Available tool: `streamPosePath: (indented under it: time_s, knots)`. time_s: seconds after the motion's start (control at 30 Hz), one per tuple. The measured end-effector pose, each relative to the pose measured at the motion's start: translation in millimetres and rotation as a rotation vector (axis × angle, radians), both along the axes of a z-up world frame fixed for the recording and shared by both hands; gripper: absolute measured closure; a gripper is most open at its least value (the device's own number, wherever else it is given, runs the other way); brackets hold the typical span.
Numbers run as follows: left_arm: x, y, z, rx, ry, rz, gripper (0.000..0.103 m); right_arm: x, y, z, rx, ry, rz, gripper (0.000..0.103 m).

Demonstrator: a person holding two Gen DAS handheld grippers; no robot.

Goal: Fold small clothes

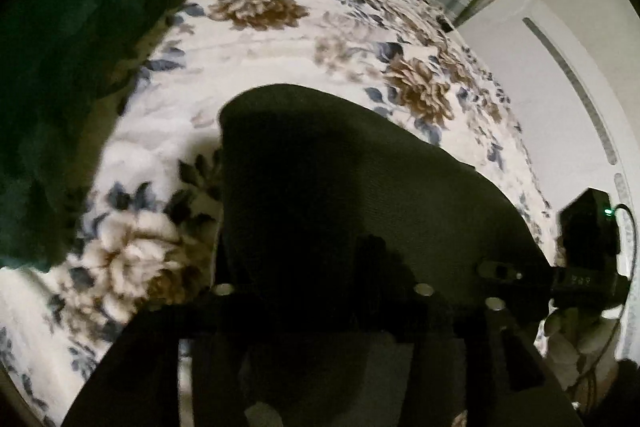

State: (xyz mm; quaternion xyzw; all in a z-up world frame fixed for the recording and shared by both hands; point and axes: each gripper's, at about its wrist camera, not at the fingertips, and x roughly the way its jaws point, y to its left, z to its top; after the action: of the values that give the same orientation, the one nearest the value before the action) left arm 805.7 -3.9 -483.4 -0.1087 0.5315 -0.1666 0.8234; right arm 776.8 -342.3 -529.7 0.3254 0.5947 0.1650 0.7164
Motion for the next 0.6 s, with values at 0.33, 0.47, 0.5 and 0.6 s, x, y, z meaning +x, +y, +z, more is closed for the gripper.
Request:
streamPosePath:
  time_s: [0.33,0.47,0.5,0.6]
  knots:
    - [-60.4,-16.6,36.0,0.309,-0.132,0.117,0.000,-61.4,56.0,65.7,-0.757,-0.043,-0.085,0.000]
    - [-91.1,-25.6,60.3,0.343,-0.147,0.130,0.000,-96.4,63.4,99.1,-0.866,-0.088,-0.123,0.000]
    - [-98.8,-27.1,67.8,0.347,-0.150,0.135,0.000,-100.9,66.6,108.3,-0.885,-0.104,-0.137,0.000]
    - [-125.7,-30.5,97.2,0.343,-0.167,0.149,0.000,-131.1,71.3,145.5,-0.930,-0.144,-0.151,0.000]
